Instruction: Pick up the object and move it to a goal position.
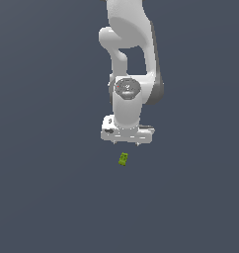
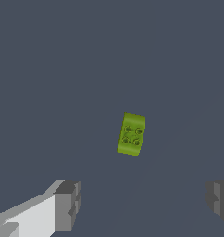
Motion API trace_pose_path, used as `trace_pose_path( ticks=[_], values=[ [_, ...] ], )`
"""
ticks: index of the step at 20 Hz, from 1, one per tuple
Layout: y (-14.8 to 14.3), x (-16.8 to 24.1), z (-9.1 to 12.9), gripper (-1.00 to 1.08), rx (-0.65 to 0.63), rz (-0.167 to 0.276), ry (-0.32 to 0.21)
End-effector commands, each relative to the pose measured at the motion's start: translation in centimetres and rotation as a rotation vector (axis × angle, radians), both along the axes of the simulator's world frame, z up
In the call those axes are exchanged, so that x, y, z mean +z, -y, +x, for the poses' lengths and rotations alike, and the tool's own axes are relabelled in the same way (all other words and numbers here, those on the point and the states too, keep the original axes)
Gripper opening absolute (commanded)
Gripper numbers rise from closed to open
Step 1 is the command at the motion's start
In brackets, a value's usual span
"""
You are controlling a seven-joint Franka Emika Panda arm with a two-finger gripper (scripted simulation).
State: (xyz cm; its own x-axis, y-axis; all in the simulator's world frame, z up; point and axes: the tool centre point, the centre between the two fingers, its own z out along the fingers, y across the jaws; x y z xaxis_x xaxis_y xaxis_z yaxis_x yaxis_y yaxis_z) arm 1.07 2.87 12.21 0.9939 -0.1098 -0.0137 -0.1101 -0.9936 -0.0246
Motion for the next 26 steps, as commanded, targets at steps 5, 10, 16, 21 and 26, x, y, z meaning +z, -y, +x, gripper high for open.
trace_pose_path(
  ticks=[5,10,16,21,26],
  values=[
    [0.5,-3.7,1.3,1.00,-0.122,-0.016,0.004],
    [0.7,-5.4,1.8,1.00,-0.175,-0.024,0.007],
    [0.8,-5.9,1.9,1.00,-0.188,-0.026,0.007],
    [0.8,-6.7,1.9,1.00,-0.188,-0.026,0.007],
    [0.8,-9.2,1.8,1.00,-0.191,-0.027,0.008]
  ],
)
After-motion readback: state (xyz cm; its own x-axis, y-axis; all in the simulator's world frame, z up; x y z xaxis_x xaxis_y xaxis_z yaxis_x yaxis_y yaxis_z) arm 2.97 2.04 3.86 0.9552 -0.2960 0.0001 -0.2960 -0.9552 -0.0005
